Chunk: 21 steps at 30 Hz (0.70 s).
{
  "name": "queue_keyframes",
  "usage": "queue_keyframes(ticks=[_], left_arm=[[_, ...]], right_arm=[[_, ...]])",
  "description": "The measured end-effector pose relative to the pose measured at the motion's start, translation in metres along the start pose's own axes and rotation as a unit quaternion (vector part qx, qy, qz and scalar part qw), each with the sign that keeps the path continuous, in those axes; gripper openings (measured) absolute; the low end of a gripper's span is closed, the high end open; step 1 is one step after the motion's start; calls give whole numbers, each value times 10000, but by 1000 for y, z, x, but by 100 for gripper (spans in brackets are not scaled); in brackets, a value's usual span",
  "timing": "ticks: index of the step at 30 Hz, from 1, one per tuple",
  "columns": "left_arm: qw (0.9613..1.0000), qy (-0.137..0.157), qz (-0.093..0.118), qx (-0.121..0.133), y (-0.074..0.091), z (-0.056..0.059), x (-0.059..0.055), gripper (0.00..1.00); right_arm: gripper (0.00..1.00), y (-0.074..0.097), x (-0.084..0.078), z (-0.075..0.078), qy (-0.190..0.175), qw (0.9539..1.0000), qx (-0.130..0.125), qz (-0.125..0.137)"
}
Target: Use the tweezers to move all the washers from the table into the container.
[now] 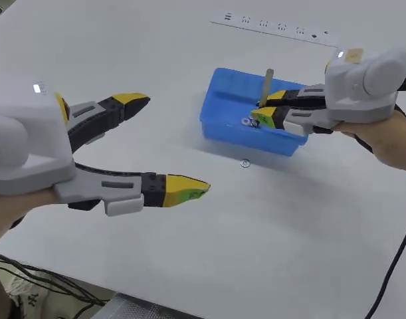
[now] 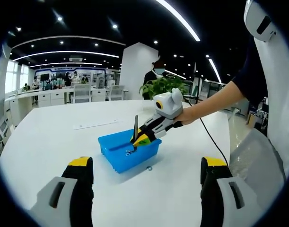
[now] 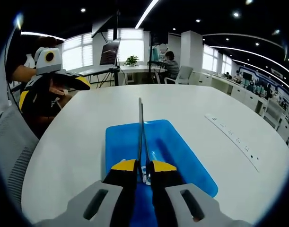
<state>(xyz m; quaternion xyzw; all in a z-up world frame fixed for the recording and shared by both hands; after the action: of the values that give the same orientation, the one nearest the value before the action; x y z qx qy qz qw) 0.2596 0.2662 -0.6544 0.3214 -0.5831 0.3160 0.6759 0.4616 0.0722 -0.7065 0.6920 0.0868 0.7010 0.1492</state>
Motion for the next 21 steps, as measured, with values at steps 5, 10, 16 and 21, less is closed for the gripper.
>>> queue_keyframes(ticks=[5,10,16,21], left_arm=[[10000,-4,21,-10,-2,1,1,100],[9998,140,155,-7,-6,-4,6,99],[9993,166,314,-113,-24,-14,15,99],[9988,66,432,-230,-49,-23,26,94]], right_arm=[[10,4,4,-1,-23,10000,-51,41],[9,9,14,-6,77,9999,20,71],[8,12,23,-14,299,9995,110,85],[8,12,28,-17,380,9991,118,138]])
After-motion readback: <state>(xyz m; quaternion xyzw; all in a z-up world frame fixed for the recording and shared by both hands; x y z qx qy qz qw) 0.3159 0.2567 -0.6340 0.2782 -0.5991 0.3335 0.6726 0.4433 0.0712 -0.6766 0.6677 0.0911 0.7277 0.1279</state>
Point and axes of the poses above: the centre of the closed fingertips' face, and the gripper's own axes: y roughly backward along the fingers, z roughly to its right, x roughly out of its top, the point moved 10 cm from there along y, roughly backward along the fingers, and after that the axes turned 11 degrees about z, right-handed, at the moved point
